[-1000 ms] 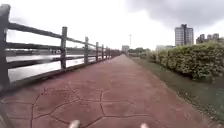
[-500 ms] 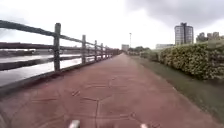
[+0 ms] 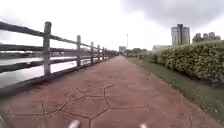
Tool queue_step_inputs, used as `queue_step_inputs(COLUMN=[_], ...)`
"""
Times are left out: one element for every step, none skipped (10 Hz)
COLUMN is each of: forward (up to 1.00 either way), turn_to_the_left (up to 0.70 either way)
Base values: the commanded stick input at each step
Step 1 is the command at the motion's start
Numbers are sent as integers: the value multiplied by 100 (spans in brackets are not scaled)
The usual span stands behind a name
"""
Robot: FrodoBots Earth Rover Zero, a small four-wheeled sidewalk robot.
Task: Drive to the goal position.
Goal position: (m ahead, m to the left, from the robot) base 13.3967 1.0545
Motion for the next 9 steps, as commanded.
queue_step_inputs(forward=[70, 70, 70, 70, 70, 70, 70, 70, 70], turn_to_the_left=[0, -2, -14, -32, -33, -7, 0, 0, 0])
